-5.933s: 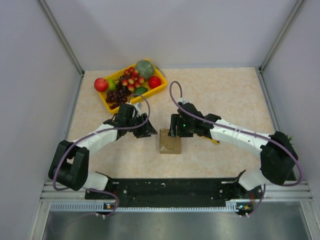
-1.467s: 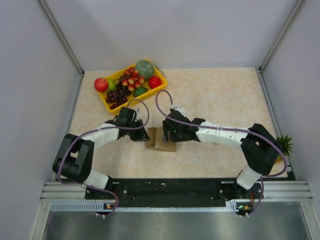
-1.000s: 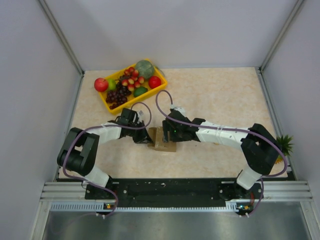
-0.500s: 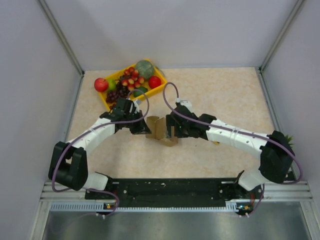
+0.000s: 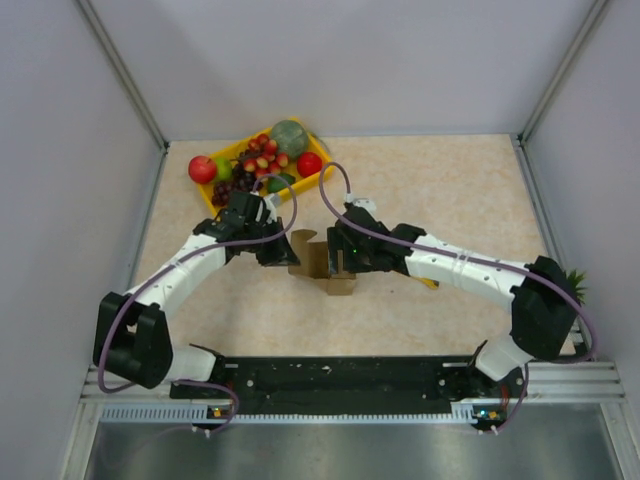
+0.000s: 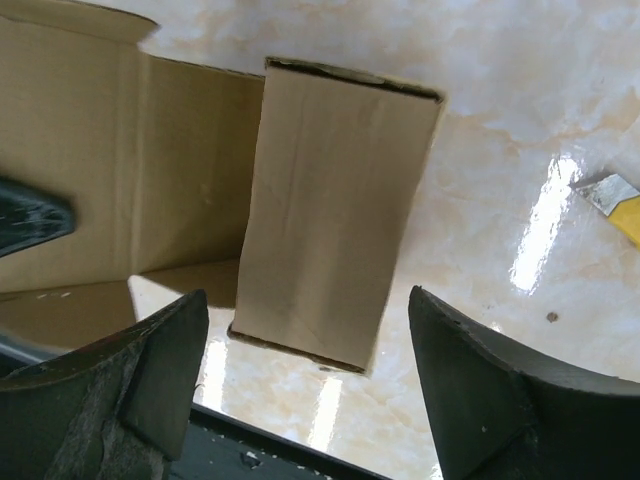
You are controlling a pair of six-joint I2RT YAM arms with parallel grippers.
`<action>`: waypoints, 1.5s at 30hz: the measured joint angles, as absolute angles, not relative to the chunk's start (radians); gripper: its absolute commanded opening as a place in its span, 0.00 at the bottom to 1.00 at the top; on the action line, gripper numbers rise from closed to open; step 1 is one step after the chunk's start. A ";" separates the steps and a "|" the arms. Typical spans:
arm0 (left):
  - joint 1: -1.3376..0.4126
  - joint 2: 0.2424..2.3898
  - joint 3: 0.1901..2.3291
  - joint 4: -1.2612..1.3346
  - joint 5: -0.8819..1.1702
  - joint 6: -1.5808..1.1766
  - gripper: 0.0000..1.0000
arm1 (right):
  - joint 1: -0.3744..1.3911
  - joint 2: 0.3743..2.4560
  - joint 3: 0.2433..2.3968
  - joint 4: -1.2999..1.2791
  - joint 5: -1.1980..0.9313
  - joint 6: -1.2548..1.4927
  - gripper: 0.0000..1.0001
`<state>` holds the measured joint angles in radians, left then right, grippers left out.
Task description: Unpack the express box
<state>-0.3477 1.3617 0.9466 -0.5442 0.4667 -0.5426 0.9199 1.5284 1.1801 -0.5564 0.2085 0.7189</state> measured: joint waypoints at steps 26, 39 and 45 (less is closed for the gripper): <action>-0.324 1.254 1.103 -0.739 0.437 -0.428 0.01 | 0.920 1.469 1.064 -0.619 0.331 0.801 0.74; -0.293 1.247 1.095 -0.772 0.368 -0.381 0.30 | 0.921 1.565 1.242 -0.593 0.273 0.577 0.65; -0.273 1.232 1.068 -0.788 0.302 -0.355 0.38 | 0.921 1.701 1.275 -0.582 0.223 0.476 0.68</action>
